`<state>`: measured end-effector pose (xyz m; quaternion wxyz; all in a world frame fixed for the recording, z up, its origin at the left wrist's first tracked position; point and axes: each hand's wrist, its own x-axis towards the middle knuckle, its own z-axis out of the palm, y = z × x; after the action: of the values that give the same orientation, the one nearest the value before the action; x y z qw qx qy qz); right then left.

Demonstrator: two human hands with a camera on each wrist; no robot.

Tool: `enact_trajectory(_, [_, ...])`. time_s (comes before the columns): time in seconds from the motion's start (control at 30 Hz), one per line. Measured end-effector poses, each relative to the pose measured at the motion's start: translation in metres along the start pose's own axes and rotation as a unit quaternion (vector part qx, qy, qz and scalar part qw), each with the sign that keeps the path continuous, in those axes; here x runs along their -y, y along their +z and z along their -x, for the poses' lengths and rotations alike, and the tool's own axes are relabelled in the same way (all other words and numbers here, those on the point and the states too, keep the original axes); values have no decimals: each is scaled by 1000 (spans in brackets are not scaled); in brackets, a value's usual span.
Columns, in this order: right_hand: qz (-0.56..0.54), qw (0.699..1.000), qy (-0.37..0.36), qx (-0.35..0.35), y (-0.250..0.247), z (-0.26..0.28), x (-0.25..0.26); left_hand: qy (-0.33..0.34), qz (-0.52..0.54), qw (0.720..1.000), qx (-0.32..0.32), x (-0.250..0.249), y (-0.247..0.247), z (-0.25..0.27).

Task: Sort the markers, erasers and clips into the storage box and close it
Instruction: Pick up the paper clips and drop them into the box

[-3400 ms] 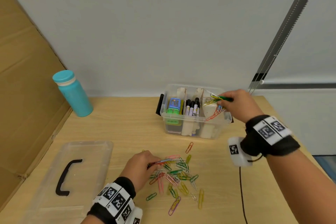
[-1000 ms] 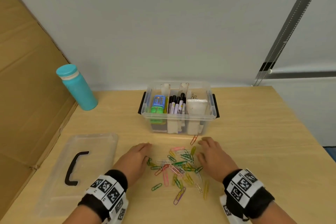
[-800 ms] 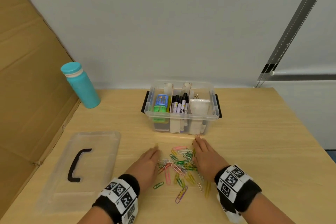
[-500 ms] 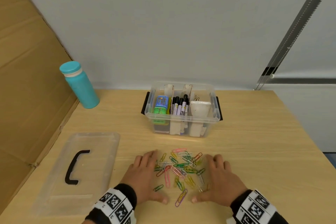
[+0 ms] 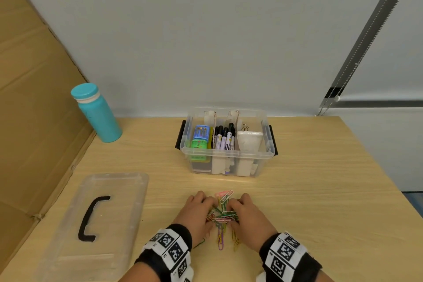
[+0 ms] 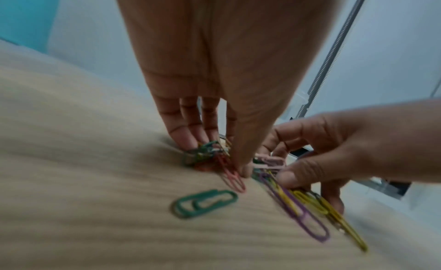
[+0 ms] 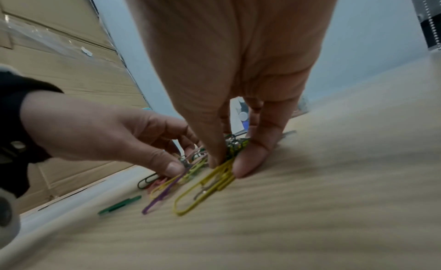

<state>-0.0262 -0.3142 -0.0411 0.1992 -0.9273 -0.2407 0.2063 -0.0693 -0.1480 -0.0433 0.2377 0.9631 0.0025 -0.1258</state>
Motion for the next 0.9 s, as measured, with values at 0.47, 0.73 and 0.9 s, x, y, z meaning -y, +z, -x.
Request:
enact_trajectory(0.47, [-202, 979, 31, -20, -20, 2, -25, -43, 68, 995, -51, 1, -11, 1])
enact_trajectory(0.73, [-415, 907, 26, -70, -104, 23, -7, -34, 198, 974, -108, 9, -26, 16])
enact_trajectory(0.9, [-462, 877, 12, -134, -160, 11, 4, -26, 222, 966, -131, 11, -31, 22])
